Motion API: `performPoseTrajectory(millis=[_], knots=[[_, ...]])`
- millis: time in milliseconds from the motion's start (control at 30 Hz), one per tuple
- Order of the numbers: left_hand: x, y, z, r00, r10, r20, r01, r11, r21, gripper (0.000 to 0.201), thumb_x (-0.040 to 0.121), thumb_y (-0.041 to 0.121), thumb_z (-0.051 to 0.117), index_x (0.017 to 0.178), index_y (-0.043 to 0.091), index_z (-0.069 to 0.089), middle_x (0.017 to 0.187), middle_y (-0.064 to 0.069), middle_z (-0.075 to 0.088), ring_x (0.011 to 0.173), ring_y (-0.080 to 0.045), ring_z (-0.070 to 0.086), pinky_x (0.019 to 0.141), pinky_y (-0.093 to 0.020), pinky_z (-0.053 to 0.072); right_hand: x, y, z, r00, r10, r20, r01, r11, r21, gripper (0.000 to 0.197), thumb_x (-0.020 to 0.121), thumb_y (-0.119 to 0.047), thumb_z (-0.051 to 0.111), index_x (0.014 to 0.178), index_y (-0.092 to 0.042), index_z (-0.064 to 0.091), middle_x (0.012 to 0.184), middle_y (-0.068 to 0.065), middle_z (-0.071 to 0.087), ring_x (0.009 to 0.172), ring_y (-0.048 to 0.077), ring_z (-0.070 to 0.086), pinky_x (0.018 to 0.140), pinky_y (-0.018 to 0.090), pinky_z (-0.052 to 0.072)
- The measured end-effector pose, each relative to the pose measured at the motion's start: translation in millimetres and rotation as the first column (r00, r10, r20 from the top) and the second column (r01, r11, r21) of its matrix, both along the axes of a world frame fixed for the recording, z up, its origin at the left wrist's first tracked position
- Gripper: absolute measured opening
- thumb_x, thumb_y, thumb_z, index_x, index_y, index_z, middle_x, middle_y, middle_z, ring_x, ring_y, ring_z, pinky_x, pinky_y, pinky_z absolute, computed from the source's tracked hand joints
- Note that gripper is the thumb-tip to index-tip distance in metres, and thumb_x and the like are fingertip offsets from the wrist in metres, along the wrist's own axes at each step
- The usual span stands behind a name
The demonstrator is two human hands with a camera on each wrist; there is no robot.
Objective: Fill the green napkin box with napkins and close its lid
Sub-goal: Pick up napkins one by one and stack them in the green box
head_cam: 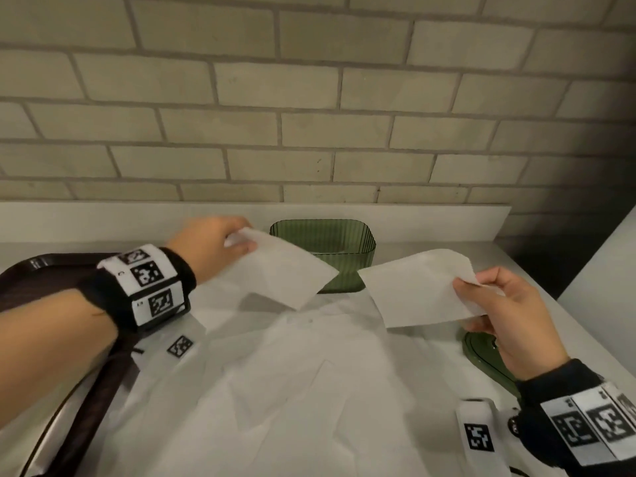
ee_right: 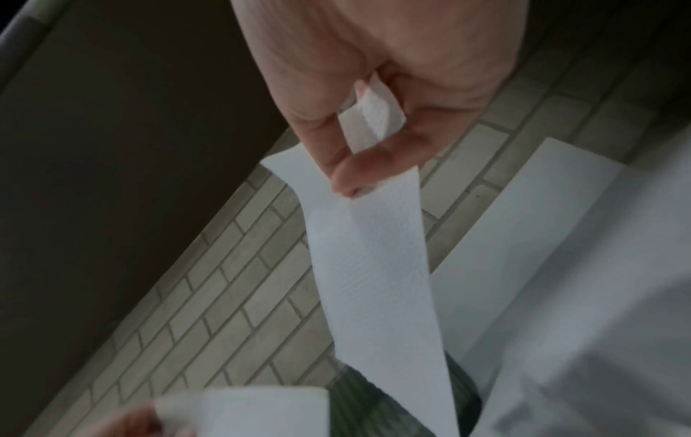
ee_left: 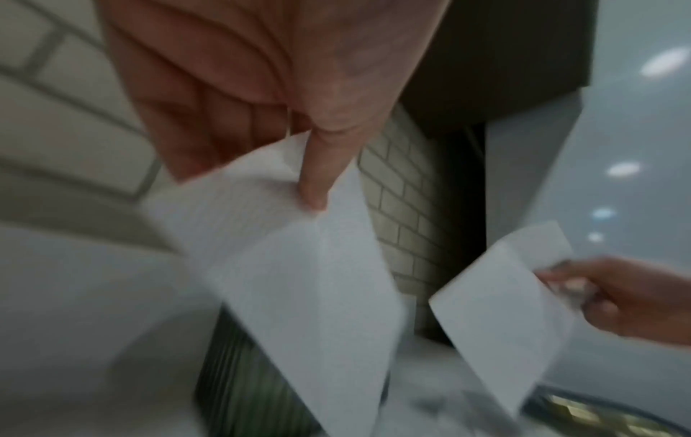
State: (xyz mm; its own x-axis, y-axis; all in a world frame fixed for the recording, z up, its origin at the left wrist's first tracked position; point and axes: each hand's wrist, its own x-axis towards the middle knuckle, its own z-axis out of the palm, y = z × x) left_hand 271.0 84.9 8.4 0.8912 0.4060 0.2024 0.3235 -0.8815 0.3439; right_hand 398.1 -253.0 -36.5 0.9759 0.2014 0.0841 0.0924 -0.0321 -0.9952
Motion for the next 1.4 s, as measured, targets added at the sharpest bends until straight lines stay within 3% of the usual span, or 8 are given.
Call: performPoseTrajectory(millis=[133, 300, 400, 733, 933, 1033, 1233, 1400], knots=[[36, -1, 24, 0.981, 0.064, 0.181, -0.045, 0.993, -0.107, 0.041, 0.089, 0.034, 0.06, 0.122, 0.009, 0.059, 0.118, -0.013, 0.063, 0.107, -0.029, 0.057, 0.082, -0.029, 0.04, -2, -3, -1, 0.992, -0.009, 0.128, 0.031, 0.985, -0.168, 0.02, 0.082, -0.014, 0.069, 0.076, -0.005, 0.053, 0.077, 0.011, 0.068, 0.04, 0.007, 0.051, 0.034, 0.02, 0.042], [87, -1, 16, 0.96, 0.218, 0.174, -0.081, 0.814, -0.575, 0.041, 0.09, 0.031, 0.061, 0.121, 0.004, 0.057, 0.112, -0.012, 0.061, 0.089, -0.026, 0.058, 0.064, -0.034, 0.052, -9, -11, 2, 0.949, 0.108, 0.297, 0.011, 0.928, -0.373, 0.021, 0.084, -0.022, 0.066, 0.089, -0.04, 0.057, 0.089, -0.015, 0.063, 0.066, 0.007, 0.061, 0.044, 0.016, 0.048], [113, 3, 3, 0.967, 0.242, 0.083, -0.136, 0.763, -0.632, 0.05, 0.09, 0.032, 0.06, 0.129, 0.002, 0.05, 0.122, -0.016, 0.06, 0.1, -0.034, 0.062, 0.082, -0.042, 0.056, -12, -17, 4, 0.935, 0.141, 0.325, -0.002, 0.92, -0.391, 0.023, 0.086, -0.023, 0.063, 0.088, -0.045, 0.059, 0.084, -0.017, 0.068, 0.067, -0.006, 0.062, 0.051, 0.011, 0.045], [151, 5, -21, 0.89, 0.26, -0.374, -0.317, 0.943, -0.1, 0.061, 0.093, 0.047, 0.048, 0.133, 0.001, 0.045, 0.137, -0.016, 0.05, 0.125, -0.03, 0.049, 0.102, -0.033, 0.039, -20, -27, 12, 0.925, 0.157, 0.346, 0.014, 0.896, -0.444, 0.013, 0.085, -0.027, 0.064, 0.083, -0.04, 0.066, 0.086, -0.056, 0.051, 0.062, -0.016, 0.058, 0.061, 0.006, 0.048], [156, -2, -23, 0.845, 0.186, -0.502, -0.218, 0.976, -0.005, 0.051, 0.095, 0.039, 0.049, 0.124, -0.002, 0.055, 0.108, -0.016, 0.061, 0.093, -0.022, 0.052, 0.078, -0.027, 0.039, -22, -23, 15, 0.933, 0.18, 0.311, -0.028, 0.899, -0.437, 0.018, 0.085, -0.021, 0.065, 0.083, -0.039, 0.065, 0.085, -0.05, 0.056, 0.057, -0.011, 0.058, 0.044, 0.007, 0.044], [157, -4, -25, 0.83, 0.159, -0.535, -0.191, 0.982, -0.004, 0.047, 0.093, 0.035, 0.054, 0.123, -0.002, 0.056, 0.119, -0.017, 0.062, 0.099, -0.025, 0.058, 0.075, -0.027, 0.044, -22, -19, 15, 0.929, 0.205, 0.307, -0.053, 0.897, -0.438, 0.02, 0.085, -0.022, 0.064, 0.082, -0.042, 0.061, 0.081, -0.051, 0.055, 0.057, -0.013, 0.058, 0.045, 0.008, 0.045], [171, -10, -24, 0.811, 0.146, -0.566, -0.061, 0.984, 0.168, 0.03, 0.073, 0.023, 0.077, 0.063, 0.008, 0.053, 0.061, -0.002, 0.055, 0.069, -0.019, 0.065, 0.077, -0.035, 0.056, -19, -12, 22, 0.915, 0.199, 0.351, 0.001, 0.868, -0.496, 0.016, 0.088, -0.028, 0.058, 0.08, -0.041, 0.064, 0.079, -0.03, 0.068, 0.071, -0.01, 0.062, 0.05, 0.01, 0.047], [154, -14, -8, 0.813, 0.149, -0.562, -0.003, 0.968, 0.251, 0.026, 0.07, 0.018, 0.08, 0.083, 0.005, 0.062, 0.08, -0.007, 0.065, 0.074, -0.022, 0.066, 0.064, -0.027, 0.052, -12, -4, 43, 0.818, 0.376, 0.435, 0.136, 0.608, -0.782, 0.022, 0.09, -0.041, 0.048, 0.086, -0.034, 0.069, 0.07, -0.017, 0.064, 0.062, 0.004, 0.059, 0.06, 0.019, 0.047]])
